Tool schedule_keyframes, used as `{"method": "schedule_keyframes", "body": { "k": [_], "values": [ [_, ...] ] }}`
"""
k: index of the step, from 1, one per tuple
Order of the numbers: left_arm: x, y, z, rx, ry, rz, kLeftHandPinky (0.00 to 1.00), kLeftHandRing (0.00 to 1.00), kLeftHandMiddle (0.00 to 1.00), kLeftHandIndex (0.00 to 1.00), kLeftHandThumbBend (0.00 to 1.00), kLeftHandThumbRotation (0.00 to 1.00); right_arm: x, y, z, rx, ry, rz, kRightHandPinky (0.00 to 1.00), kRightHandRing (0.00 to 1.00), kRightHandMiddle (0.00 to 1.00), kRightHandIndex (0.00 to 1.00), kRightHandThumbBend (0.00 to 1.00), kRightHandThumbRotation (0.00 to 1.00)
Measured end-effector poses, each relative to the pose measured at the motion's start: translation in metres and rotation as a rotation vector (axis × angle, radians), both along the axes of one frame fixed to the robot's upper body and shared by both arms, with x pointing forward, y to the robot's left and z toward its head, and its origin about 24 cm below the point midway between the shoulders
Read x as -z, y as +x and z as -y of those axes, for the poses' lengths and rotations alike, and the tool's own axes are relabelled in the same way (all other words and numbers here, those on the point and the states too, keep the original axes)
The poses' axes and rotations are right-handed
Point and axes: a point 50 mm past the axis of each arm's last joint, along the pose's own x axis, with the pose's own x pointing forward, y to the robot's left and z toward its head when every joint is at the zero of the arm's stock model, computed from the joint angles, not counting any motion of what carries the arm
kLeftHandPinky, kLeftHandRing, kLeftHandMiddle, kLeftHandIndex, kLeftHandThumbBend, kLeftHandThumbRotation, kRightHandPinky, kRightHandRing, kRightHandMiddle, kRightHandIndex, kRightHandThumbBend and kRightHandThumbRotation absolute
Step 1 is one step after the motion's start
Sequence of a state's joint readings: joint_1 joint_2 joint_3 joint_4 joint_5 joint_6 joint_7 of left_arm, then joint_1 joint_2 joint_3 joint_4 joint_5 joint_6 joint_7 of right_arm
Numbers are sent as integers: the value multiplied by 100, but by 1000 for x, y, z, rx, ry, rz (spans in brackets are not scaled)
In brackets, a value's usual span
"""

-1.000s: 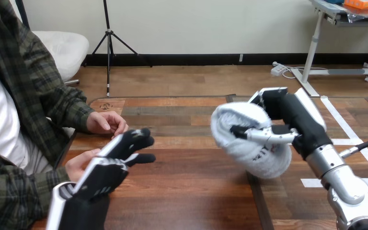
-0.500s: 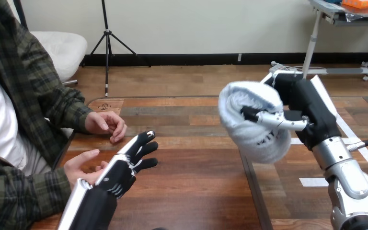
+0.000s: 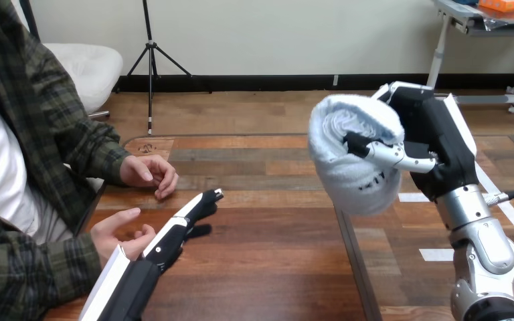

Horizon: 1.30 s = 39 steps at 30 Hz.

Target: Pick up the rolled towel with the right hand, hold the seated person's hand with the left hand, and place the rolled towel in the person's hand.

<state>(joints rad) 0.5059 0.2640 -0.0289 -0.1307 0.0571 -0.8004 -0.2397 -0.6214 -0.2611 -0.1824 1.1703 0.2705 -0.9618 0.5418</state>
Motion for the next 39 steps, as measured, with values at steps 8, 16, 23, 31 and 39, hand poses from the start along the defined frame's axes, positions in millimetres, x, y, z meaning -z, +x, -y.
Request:
{"method": "schedule_keyframes", "body": {
  "k": [8, 16, 23, 31, 39],
  "values": [
    [-5, 1, -3, -25, 89, 35, 92, 96, 96, 93, 100, 48, -2, -2, -3, 3, 32, 29, 14, 19, 25, 30, 75, 0],
    [-11, 2, -6, -61, 230, 75, 94, 95, 96, 95, 100, 52, 3, -7, -3, 5, 70, 22, 13, 19, 26, 31, 74, 0],
    [-20, 2, -12, -115, 381, 132, 93, 93, 94, 94, 100, 54, 10, -14, 0, 9, 88, -3, 13, 18, 25, 31, 73, 0],
    [-29, 3, -25, -197, 528, 157, 92, 93, 93, 93, 100, 52, 18, -22, 1, 12, 122, -37, 12, 18, 25, 30, 73, 0],
    [-34, 5, -42, -260, 634, 142, 89, 92, 91, 91, 100, 45, 21, -28, 0, 11, 131, -45, 12, 17, 25, 29, 73, 0]
  ]
}}
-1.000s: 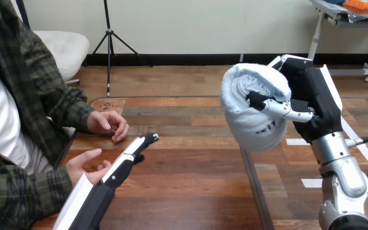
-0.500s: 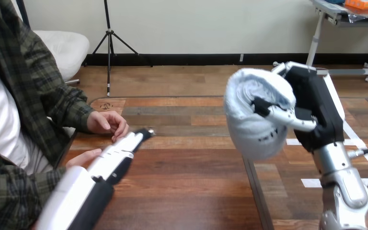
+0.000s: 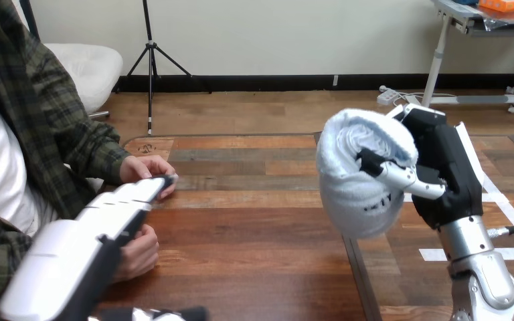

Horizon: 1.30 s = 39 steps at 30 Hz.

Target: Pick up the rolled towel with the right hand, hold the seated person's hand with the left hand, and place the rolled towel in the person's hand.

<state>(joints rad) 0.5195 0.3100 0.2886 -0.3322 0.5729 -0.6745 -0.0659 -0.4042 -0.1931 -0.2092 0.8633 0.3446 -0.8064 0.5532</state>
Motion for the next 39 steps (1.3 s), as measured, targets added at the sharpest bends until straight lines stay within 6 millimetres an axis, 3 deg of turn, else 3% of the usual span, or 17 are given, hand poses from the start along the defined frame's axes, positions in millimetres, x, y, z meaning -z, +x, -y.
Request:
{"method": "schedule_keyframes", "body": {
  "k": [17, 29, 39],
  "values": [
    [-10, 11, -35, -139, 131, -52, 80, 86, 86, 87, 100, 33, -10, 0, -3, -20, -3, 39, 13, 18, 25, 29, 74, 0],
    [-16, 24, -45, -179, 174, -69, 68, 78, 82, 83, 100, 23, -17, -1, -6, -30, -15, 75, 14, 19, 25, 30, 75, 0],
    [-17, 35, -52, -196, 192, -78, 67, 77, 81, 82, 100, 17, -16, -4, -7, -30, -34, 74, 14, 19, 25, 30, 76, 0]
  ]
}}
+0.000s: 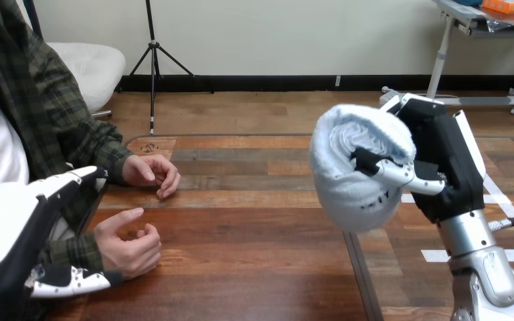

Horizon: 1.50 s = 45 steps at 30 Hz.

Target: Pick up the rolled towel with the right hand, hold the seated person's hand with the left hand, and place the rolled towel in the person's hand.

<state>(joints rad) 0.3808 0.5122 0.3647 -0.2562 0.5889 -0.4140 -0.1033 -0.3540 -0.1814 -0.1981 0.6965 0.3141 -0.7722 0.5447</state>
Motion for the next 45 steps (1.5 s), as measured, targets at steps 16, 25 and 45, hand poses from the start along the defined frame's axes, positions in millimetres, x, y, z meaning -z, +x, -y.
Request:
{"method": "schedule_keyframes", "body": {
  "k": [16, 25, 45],
  "values": [
    [16, 13, -11, -33, 25, -69, 68, 77, 80, 81, 100, 16, -1, -11, 2, -4, -10, 12, 13, 18, 24, 29, 75, 0],
    [27, 19, -16, -42, 50, -118, 67, 75, 79, 80, 100, 16, -7, -16, 2, -29, 5, 31, 13, 18, 23, 28, 74, 0],
    [47, 29, -25, -30, 109, -216, 68, 75, 79, 80, 100, 18, -30, -28, 2, -84, 61, 95, 10, 16, 22, 27, 71, 0]
  ]
}}
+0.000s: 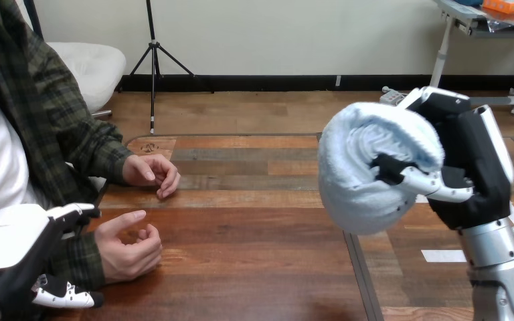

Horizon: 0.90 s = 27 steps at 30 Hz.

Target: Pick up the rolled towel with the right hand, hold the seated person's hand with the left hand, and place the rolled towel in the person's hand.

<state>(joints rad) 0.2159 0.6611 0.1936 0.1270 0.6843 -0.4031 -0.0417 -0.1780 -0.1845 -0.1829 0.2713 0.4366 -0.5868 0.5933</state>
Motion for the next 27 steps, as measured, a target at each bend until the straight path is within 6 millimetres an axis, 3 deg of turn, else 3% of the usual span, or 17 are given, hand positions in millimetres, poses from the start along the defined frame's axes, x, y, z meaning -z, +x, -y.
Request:
{"method": "schedule_keyframes", "body": {
  "k": [27],
  "values": [
    [23, 20, 2, 15, 68, -60, 66, 72, 77, 78, 100, 16, -24, -18, 7, -84, 103, 63, 13, 20, 23, 28, 76, 0]
  ]
}}
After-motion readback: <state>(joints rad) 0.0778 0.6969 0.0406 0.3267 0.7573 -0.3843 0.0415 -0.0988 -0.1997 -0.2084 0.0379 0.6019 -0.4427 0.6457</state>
